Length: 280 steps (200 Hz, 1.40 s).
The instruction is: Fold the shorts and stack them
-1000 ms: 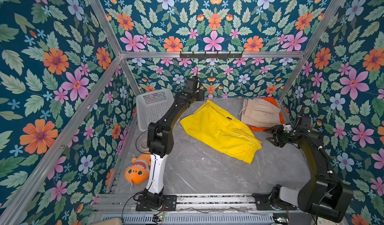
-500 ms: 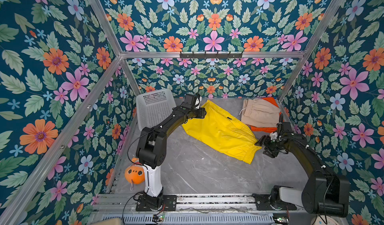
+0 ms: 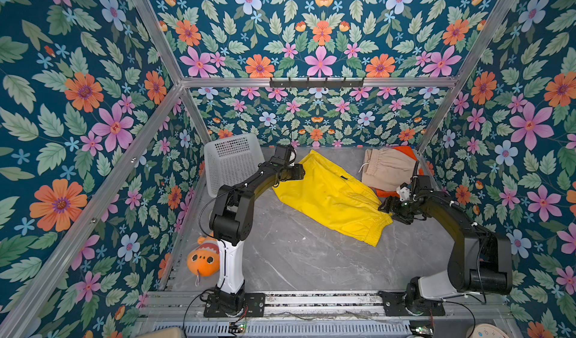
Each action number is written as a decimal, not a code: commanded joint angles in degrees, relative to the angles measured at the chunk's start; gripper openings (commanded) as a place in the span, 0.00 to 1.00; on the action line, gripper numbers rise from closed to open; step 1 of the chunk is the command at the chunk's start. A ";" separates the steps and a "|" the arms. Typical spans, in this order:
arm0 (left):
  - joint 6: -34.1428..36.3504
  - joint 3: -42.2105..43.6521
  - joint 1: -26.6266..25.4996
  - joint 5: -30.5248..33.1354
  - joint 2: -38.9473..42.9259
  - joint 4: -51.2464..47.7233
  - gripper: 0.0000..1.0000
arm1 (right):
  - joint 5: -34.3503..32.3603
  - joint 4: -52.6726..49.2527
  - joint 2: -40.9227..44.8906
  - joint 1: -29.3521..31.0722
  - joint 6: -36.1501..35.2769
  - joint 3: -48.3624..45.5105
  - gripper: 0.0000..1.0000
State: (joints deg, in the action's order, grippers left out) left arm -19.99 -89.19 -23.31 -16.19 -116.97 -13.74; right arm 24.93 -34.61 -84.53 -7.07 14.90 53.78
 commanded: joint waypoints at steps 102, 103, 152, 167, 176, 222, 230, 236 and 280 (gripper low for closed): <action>-1.62 -0.16 -0.07 -0.81 -1.86 0.59 0.58 | 5.14 -8.54 -13.18 0.07 -18.58 8.46 0.63; -1.58 -0.18 -0.07 -0.79 -1.86 0.62 0.58 | 5.27 -8.54 -13.19 0.10 -18.63 8.50 0.62; -1.87 -0.70 -0.02 1.91 -1.84 -0.36 0.58 | 9.57 -10.19 -4.72 0.09 -19.31 10.06 0.15; -1.87 -0.96 0.06 2.71 -1.92 -0.68 0.58 | 10.52 -9.20 -0.67 0.10 -18.54 10.12 0.11; -1.94 -1.11 0.11 2.74 -2.03 -0.68 0.58 | 10.24 -8.02 0.96 0.05 -17.38 10.01 0.10; -2.25 -1.37 0.06 1.97 -2.74 -0.98 0.58 | 4.84 -8.44 -7.91 -4.15 -11.33 15.38 0.11; -2.17 -1.26 0.10 1.90 -2.67 -1.01 0.58 | 3.84 -8.75 -11.50 -5.16 -9.72 16.63 0.12; -2.24 -1.27 0.09 1.73 -2.60 -1.04 0.58 | 3.07 -8.97 -13.95 -5.47 -9.19 17.65 0.14; -0.09 -1.07 -0.77 -2.60 -1.00 -0.22 0.58 | 1.08 -6.70 -19.88 -5.94 -5.66 22.05 0.50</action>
State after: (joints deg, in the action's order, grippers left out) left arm -22.26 -90.26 -23.38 -15.57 -119.24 -14.37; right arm 26.76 -42.13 -104.25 -12.73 6.07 74.15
